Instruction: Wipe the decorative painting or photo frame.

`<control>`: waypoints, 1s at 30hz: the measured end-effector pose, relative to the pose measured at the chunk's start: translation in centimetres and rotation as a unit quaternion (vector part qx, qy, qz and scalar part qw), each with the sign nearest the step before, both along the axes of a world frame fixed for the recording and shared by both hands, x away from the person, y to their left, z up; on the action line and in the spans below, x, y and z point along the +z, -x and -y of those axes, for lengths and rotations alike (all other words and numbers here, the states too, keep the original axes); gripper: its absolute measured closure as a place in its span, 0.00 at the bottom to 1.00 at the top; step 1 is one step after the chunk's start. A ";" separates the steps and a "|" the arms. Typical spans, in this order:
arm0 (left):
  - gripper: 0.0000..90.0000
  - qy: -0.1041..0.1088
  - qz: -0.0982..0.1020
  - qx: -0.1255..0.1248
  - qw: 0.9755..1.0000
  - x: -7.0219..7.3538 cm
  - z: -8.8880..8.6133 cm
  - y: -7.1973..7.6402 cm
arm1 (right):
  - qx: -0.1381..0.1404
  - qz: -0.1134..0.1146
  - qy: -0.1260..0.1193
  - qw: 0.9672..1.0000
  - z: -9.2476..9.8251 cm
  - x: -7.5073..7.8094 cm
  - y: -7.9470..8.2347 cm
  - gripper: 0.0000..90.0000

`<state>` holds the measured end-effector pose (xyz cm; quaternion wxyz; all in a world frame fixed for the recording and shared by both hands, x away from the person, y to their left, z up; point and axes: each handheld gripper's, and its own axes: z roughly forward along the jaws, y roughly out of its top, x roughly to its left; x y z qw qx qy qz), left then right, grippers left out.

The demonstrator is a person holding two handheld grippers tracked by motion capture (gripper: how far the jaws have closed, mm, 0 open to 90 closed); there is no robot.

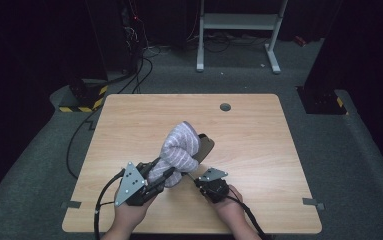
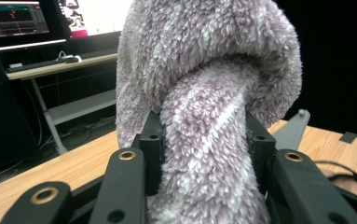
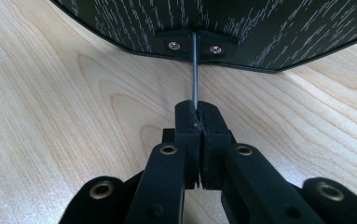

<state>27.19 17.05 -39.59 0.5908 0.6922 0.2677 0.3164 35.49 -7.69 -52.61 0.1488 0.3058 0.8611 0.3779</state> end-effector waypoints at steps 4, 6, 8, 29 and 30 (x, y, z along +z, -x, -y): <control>0.68 0.011 -0.009 0.000 1.000 -0.7 -0.9 0.6 | 0.001 0.000 0.001 1.000 0.0 0.0 0.0 0.98; 0.68 0.010 -0.015 0.000 1.000 -1.1 -1.3 0.8 | 0.000 0.001 0.001 1.000 0.0 0.0 0.0 0.98; 0.68 0.016 -0.028 0.001 0.999 -1.6 -1.7 1.0 | 0.001 0.000 0.000 1.000 0.0 0.0 0.0 0.98; 0.67 0.009 -0.020 -0.019 1.000 3.0 2.4 -2.3 | -0.001 -0.002 -0.002 1.000 0.1 0.0 -0.1 0.98; 0.67 0.009 -0.019 -0.019 1.000 3.4 2.6 -2.6 | -0.001 -0.001 -0.001 1.000 0.1 0.0 -0.1 0.98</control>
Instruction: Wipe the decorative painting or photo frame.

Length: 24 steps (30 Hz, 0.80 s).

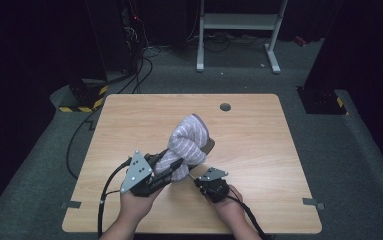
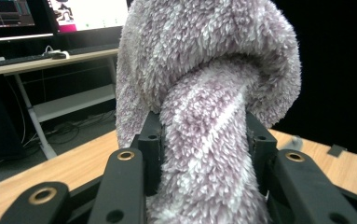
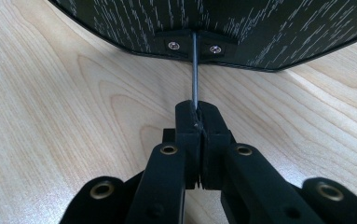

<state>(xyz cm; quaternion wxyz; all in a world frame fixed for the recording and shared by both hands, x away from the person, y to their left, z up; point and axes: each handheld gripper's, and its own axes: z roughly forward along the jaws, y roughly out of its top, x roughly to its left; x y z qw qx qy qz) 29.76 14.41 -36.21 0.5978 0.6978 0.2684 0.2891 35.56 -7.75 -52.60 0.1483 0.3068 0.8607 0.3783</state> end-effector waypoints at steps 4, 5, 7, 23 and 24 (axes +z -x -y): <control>0.67 0.002 0.001 0.003 1.000 1.6 1.2 -0.8 | 0.000 0.001 0.000 1.000 0.0 0.0 0.0 0.99; 0.67 0.000 0.002 0.004 1.000 1.9 1.5 -0.8 | 0.000 -0.001 0.000 1.000 0.0 0.0 0.0 0.99; 0.67 -0.013 0.005 0.008 1.000 2.2 2.3 -1.0 | -0.002 -0.004 -0.002 1.000 0.0 0.0 0.1 0.99; 0.68 0.017 -0.004 -0.005 1.000 -2.8 -2.3 1.6 | 0.001 0.000 0.000 1.000 0.0 0.0 0.1 0.98; 0.68 0.024 -0.003 -0.005 1.000 -3.3 -2.9 2.1 | 0.002 0.001 0.001 1.000 0.0 0.0 0.1 0.98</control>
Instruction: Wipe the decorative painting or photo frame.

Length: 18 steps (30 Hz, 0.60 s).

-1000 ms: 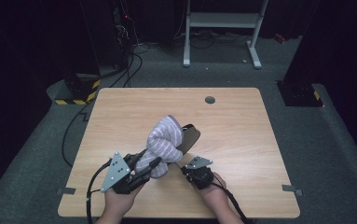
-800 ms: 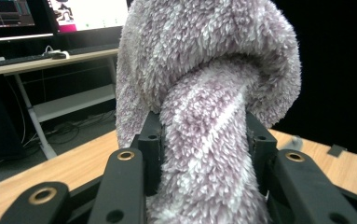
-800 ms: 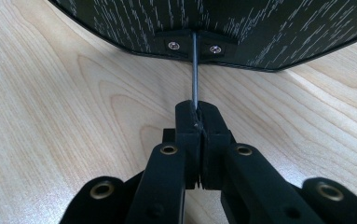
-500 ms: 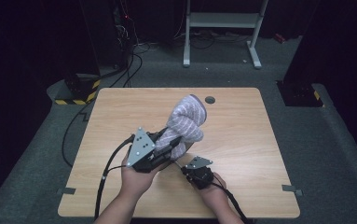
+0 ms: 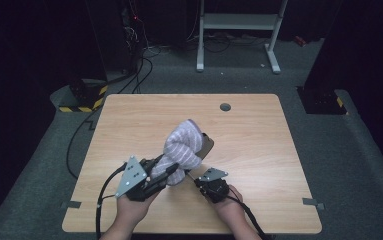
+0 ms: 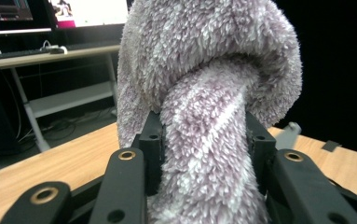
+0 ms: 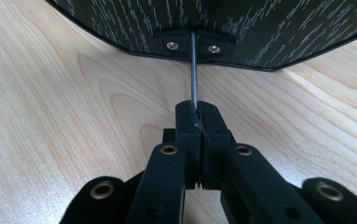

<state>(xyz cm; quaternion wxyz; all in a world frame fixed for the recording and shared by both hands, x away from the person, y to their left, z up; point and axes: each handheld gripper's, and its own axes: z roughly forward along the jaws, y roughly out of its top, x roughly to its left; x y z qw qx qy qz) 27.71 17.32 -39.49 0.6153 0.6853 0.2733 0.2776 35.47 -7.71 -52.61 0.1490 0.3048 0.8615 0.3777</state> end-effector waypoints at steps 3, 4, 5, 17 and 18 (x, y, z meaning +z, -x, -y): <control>0.68 0.001 0.002 0.014 1.000 -1.5 -1.4 1.0 | 0.001 0.001 0.002 1.000 0.0 0.0 0.0 0.98; 0.68 0.002 -0.005 0.017 1.000 -1.9 -1.8 1.2 | 0.002 0.002 0.001 1.000 0.0 0.0 0.0 0.98; 0.68 -0.001 -0.010 0.021 1.000 -2.3 -2.0 1.3 | 0.003 0.003 0.002 1.000 0.0 0.0 0.0 0.98; 0.69 -0.012 -0.064 0.033 0.997 -6.5 -2.7 -0.2 | -0.007 -0.004 -0.003 1.000 0.1 0.0 -0.2 0.97; 0.69 -0.017 -0.073 0.033 0.997 -7.0 -2.7 -0.4 | -0.006 -0.005 -0.004 1.000 0.2 0.0 -0.2 0.97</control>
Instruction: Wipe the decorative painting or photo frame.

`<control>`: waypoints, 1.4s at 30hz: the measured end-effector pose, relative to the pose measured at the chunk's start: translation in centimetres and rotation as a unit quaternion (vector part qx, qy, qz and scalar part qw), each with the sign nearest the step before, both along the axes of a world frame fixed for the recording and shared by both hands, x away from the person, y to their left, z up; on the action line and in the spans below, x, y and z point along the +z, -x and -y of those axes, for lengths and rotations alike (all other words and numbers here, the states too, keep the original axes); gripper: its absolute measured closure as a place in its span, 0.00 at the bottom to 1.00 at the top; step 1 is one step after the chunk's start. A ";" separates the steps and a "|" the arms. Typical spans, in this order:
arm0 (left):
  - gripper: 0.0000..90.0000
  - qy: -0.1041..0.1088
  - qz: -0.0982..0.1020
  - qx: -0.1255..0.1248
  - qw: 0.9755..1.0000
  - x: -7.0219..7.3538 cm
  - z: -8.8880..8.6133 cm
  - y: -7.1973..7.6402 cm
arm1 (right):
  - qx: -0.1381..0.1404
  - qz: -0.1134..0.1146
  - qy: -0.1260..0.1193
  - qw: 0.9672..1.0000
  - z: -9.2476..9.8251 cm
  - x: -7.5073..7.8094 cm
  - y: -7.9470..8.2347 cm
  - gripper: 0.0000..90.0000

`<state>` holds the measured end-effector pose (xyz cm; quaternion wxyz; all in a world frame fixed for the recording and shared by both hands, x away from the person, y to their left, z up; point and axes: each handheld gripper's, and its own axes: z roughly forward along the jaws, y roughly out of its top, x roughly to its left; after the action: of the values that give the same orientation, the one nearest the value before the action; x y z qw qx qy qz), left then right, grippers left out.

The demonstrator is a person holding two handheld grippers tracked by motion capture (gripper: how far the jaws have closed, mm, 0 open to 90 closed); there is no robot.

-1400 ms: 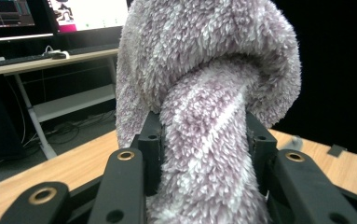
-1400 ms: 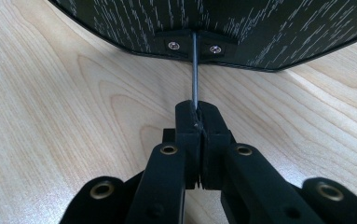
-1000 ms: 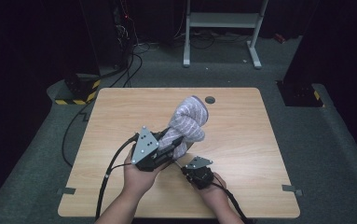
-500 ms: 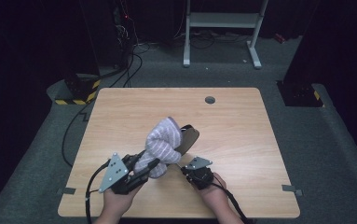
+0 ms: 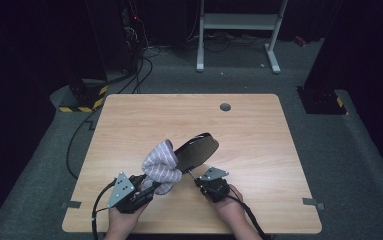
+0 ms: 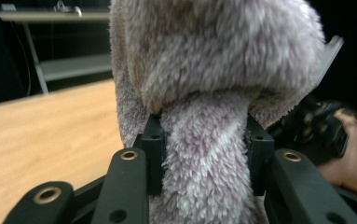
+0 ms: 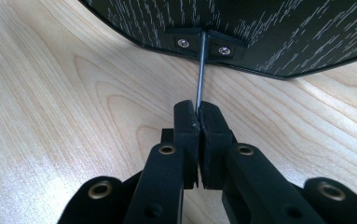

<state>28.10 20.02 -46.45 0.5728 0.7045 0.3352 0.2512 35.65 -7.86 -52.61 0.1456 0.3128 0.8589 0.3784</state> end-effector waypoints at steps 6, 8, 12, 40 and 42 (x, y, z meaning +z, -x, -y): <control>0.69 -0.011 -0.043 -0.007 0.999 -2.0 0.0 -1.2 | -0.001 -0.001 -0.001 1.000 0.0 0.0 0.0 0.97; 0.69 -0.004 -0.037 -0.012 0.999 -1.8 -0.3 -1.0 | -0.002 0.000 0.000 1.000 0.0 0.0 0.0 0.97; 0.69 0.015 -0.008 -0.005 1.000 -0.6 -1.0 0.0 | -0.002 0.001 0.000 1.000 0.1 0.0 0.0 0.97; 0.69 0.019 -0.030 0.022 0.999 -1.6 -1.2 -0.8 | 0.000 0.008 0.005 1.000 0.0 0.0 0.1 0.98; 0.69 0.030 -0.015 0.022 0.999 -1.0 -1.5 -0.4 | 0.000 0.008 0.006 1.000 0.0 0.0 0.1 0.98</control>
<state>28.46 21.48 -47.45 0.5831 0.6831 0.3664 0.2430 35.60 -7.85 -52.62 0.1544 0.3086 0.8598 0.3763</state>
